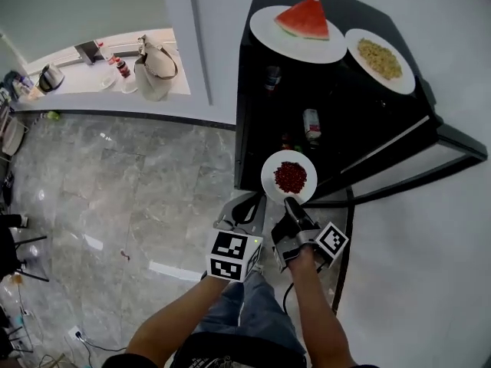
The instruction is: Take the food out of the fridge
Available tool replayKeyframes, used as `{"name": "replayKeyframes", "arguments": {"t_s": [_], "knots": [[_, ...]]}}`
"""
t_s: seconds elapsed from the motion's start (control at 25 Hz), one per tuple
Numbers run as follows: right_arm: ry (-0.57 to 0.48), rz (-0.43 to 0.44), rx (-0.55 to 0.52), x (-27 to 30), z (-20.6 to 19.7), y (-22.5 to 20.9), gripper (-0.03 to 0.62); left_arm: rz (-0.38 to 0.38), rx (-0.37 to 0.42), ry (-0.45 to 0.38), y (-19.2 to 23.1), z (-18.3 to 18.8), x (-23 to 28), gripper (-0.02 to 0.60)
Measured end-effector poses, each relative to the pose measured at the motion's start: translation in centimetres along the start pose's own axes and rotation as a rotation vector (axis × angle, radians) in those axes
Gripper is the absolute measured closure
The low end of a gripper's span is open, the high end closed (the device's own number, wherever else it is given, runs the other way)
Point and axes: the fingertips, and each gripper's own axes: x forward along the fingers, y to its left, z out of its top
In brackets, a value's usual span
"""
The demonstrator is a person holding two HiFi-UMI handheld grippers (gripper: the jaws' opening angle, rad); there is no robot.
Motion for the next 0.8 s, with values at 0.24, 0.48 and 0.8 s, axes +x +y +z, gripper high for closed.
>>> {"name": "replayKeyframes", "arguments": {"t_s": [0.24,0.48,0.8], "knots": [[-0.008,0.049,-0.015,-4.1,-0.8,6.9,0.583,0.004,0.0,-0.027,-2.5,3.5,-2.4,0.58],[-0.006,0.08,-0.049,-7.7,-1.9,12.2,0.583,-0.006,0.036,-0.056,-4.8,6.5,-5.0,0.58],[-0.026,0.109,-0.066,-9.9,-1.8,15.4,0.583,-0.008,0.038,-0.093,-6.5,8.1,-6.7,0.58]]}}
